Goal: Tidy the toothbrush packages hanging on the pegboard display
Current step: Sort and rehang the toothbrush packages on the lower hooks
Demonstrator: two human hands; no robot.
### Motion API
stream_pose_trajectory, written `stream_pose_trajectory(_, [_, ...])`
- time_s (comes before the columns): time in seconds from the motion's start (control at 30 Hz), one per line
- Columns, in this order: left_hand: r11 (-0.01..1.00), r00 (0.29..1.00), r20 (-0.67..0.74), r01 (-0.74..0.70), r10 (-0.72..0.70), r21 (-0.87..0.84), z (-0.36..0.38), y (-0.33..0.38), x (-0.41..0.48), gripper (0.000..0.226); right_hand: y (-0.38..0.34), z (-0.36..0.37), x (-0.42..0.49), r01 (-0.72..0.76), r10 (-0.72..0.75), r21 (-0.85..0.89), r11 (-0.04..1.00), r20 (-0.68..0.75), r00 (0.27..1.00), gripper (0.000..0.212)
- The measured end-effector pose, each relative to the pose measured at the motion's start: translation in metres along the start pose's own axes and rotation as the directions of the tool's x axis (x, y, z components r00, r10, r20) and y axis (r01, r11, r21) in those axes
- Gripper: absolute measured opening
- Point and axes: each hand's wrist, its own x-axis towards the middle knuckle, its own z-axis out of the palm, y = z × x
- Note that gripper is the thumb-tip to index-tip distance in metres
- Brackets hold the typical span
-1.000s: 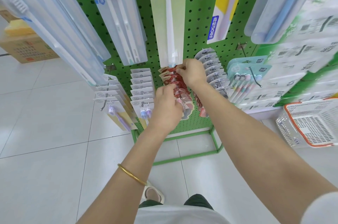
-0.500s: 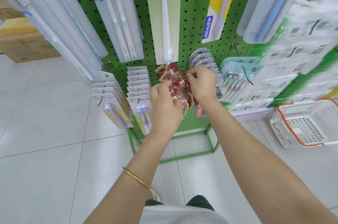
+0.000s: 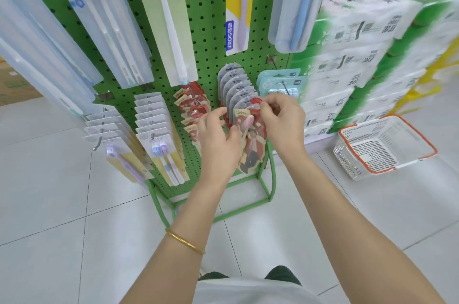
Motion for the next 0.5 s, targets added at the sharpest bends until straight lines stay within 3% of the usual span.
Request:
stream_pose_trajectory(0.13, [0.999,0.991,0.131,0.028,-0.025,-0.028,0.019,0.0,-0.008,0.051,0.005,-0.037,-0.002,-0.104,0.094,0.146,0.984,0.074,0.993,0.021])
stream_pose_trajectory(0.2, [0.985,0.966,0.247,0.109,-0.073,-0.134,0.027,0.005,-0.015,0.06,0.01,-0.051,-0.003,-0.144,0.123,0.203,0.969,0.111,0.986,0.023])
stream_pose_trajectory(0.27, [0.956,0.941,0.326,0.174,-0.091,-0.235,0.033,0.009,-0.024,0.049,0.019,-0.061,-0.006,-0.18,0.149,0.265,0.947,0.134,0.98,0.021])
stream_pose_trajectory(0.37, [0.934,0.925,0.371,0.198,-0.078,-0.297,0.043,0.015,-0.036,0.023,0.032,-0.07,-0.012,-0.261,0.218,0.332,0.907,0.161,0.963,0.02])
stream_pose_trajectory(0.5, [0.91,0.936,0.293,0.283,-0.193,-0.305,0.054,0.012,-0.038,0.043,0.051,-0.077,-0.034,-0.405,0.346,0.384,0.83,0.214,0.913,0.01])
